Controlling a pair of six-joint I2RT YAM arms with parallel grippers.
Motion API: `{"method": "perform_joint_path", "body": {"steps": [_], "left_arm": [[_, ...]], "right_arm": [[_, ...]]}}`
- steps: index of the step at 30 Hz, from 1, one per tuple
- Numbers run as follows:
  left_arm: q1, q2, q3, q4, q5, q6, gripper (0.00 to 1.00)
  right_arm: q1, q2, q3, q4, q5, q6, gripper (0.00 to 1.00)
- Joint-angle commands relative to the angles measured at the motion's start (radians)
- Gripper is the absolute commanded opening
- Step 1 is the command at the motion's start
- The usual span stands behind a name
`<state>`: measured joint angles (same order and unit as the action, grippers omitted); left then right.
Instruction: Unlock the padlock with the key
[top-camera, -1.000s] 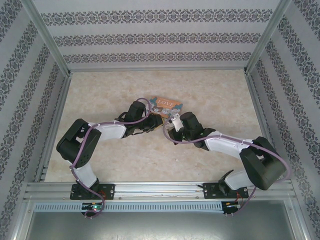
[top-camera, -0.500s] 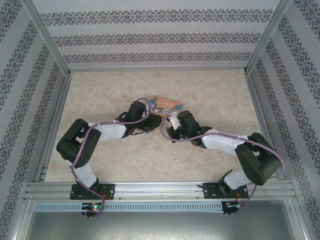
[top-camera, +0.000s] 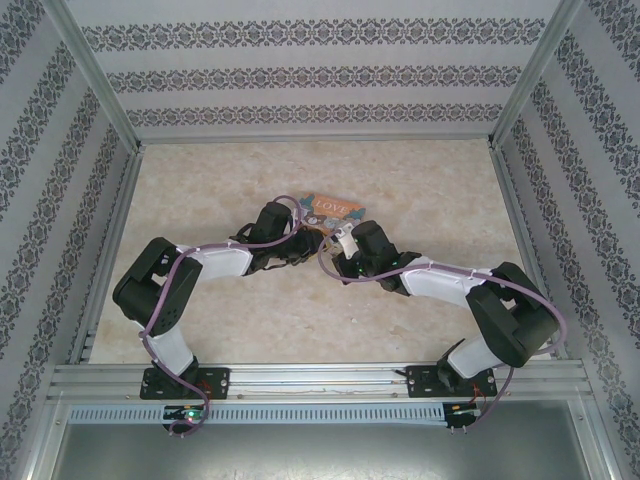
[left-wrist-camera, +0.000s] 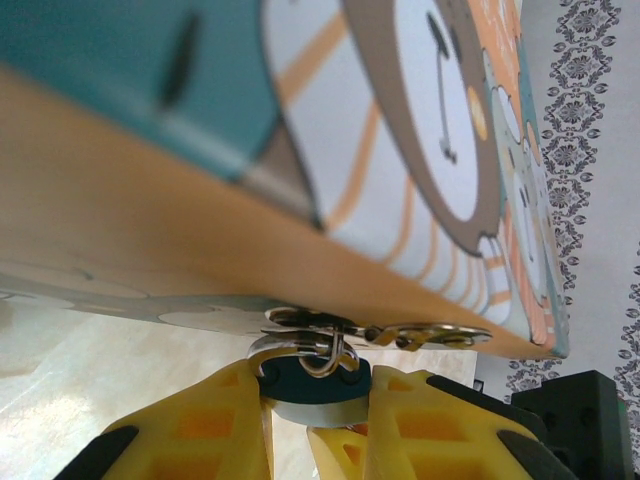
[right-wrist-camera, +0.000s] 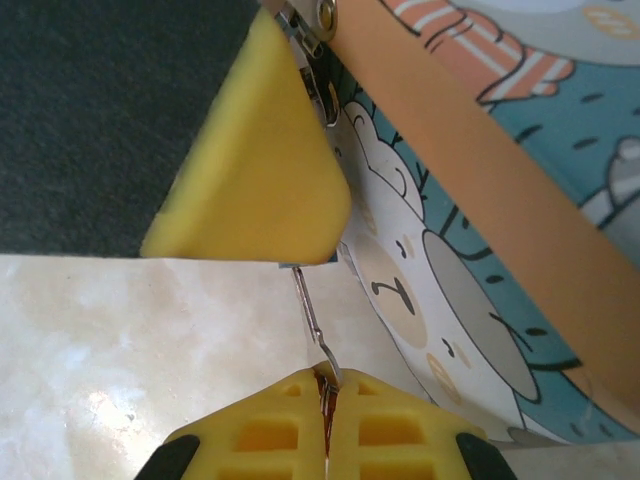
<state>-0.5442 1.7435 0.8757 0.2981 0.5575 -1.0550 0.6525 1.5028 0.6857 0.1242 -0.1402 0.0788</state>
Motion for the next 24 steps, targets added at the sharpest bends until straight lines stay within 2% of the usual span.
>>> {"method": "perform_joint_path", "body": {"steps": [1, 24], "left_arm": [[-0.013, -0.039, 0.027, 0.015, 0.027, 0.012, 0.22], [-0.013, -0.039, 0.027, 0.018, 0.033, 0.007, 0.22]], "right_arm": [[0.010, 0.004, 0.022, 0.032, 0.022, 0.000, 0.00], [0.007, 0.011, 0.019, 0.105, 0.019, 0.040, 0.00]]}}
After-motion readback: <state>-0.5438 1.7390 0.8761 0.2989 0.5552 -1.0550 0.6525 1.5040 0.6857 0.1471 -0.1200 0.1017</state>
